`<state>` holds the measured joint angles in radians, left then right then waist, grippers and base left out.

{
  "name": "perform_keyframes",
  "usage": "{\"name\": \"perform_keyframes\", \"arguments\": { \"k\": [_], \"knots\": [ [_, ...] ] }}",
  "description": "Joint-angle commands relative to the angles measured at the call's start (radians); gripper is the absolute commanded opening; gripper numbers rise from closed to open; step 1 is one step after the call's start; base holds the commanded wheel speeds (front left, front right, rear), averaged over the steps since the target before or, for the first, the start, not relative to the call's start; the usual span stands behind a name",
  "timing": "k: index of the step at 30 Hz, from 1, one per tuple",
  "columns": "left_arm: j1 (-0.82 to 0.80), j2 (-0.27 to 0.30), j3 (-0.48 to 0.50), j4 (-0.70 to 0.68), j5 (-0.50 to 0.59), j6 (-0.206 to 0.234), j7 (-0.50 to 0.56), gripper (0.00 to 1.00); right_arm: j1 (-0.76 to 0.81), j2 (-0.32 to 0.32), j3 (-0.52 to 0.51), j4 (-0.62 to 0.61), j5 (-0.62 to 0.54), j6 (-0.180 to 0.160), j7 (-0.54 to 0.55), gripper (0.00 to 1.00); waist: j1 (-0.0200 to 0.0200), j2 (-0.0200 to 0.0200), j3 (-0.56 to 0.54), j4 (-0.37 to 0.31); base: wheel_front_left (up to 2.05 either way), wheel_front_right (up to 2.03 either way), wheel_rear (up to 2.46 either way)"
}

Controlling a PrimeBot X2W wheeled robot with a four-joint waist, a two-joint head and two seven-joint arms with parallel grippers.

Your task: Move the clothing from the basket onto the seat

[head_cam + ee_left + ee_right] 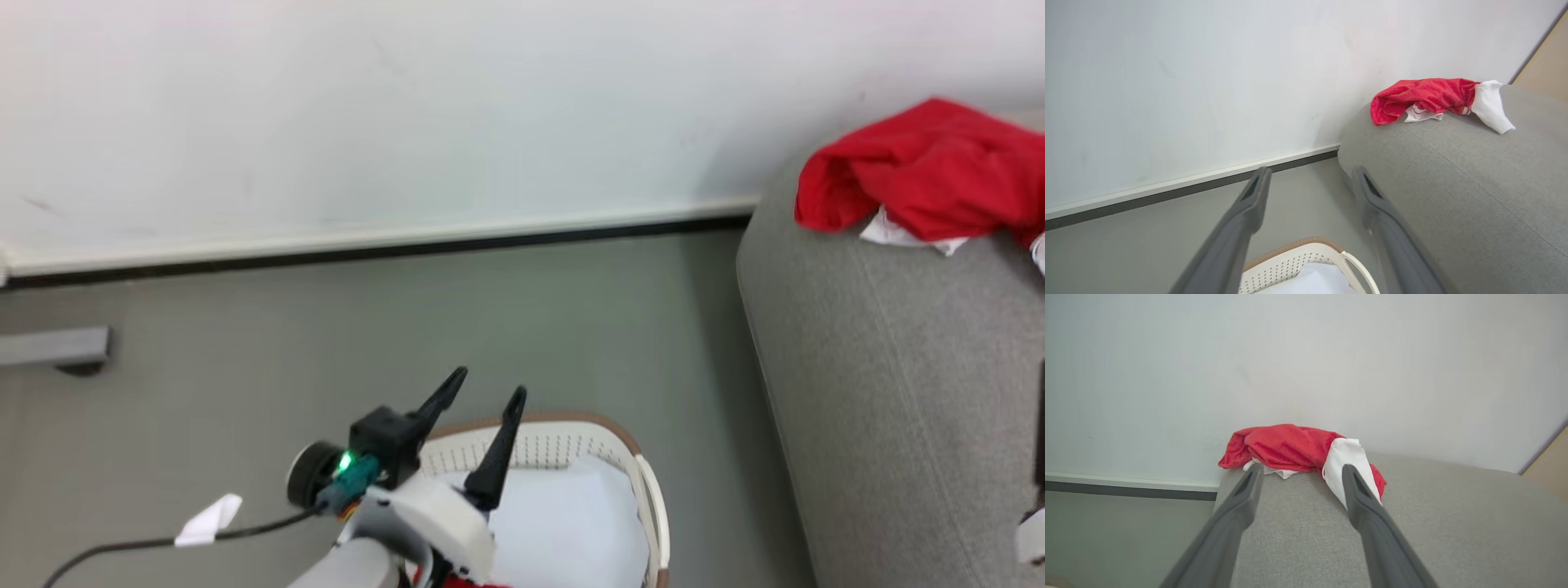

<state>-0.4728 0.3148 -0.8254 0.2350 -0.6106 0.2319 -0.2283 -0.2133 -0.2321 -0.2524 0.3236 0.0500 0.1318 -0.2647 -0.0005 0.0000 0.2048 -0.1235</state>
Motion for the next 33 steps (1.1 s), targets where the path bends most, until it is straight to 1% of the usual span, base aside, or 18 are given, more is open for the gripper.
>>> {"name": "perform_keyframes", "arguments": {
  "k": [1,3,4,10,12,17,23,33],
  "knots": [
    [0.034,0.018,0.010,0.007,-0.009,0.011,-0.015,1.00,0.031,0.013,0.016,-0.022,0.000,-0.002,0.001,1.00,0.0005,0.0000,-0.074,0.038,0.00,0.00,0.00],
    [0.070,0.029,0.026,0.013,-0.009,0.027,-0.022,1.00,0.060,0.024,0.046,-0.047,-0.005,-0.002,0.001,1.00,0.0005,0.0000,-0.098,0.055,0.00,0.00,0.00],
    [0.070,0.029,0.026,0.013,-0.009,0.027,-0.022,1.00,0.060,0.024,0.046,-0.047,-0.005,-0.002,0.001,1.00,0.0005,0.0000,-0.098,0.055,0.00,0.00,0.00],
    [0.177,0.049,0.094,0.021,-0.045,0.025,-0.037,1.00,0.127,0.063,0.117,-0.084,0.012,-0.002,0.001,1.00,0.0005,0.0000,-0.158,0.114,0.00,0.00,0.00],
    [0.202,0.058,0.121,0.018,-0.029,0.018,-0.037,1.00,0.147,0.077,0.131,-0.093,0.019,-0.002,0.001,1.00,0.0005,0.0000,-0.172,0.131,0.00,0.00,0.00],
    [0.302,0.055,0.228,-0.034,0.040,-0.004,-0.036,1.00,0.190,0.109,0.173,-0.125,0.012,-0.002,0.001,1.00,0.0005,0.0000,-0.196,0.164,0.00,0.00,0.00],
    [0.422,0.029,0.363,-0.063,0.143,-0.067,-0.036,1.00,0.240,0.140,0.205,-0.149,-0.003,-0.002,0.001,1.00,0.0005,0.0000,-0.210,0.190,0.00,0.00,0.00],
    [0.552,-0.079,0.589,-0.074,0.281,-0.191,-0.036,1.00,0.300,0.169,0.226,-0.137,0.023,-0.002,0.001,1.00,0.0005,0.0000,-0.241,0.202,0.00,0.00,0.00]
  ]
}}
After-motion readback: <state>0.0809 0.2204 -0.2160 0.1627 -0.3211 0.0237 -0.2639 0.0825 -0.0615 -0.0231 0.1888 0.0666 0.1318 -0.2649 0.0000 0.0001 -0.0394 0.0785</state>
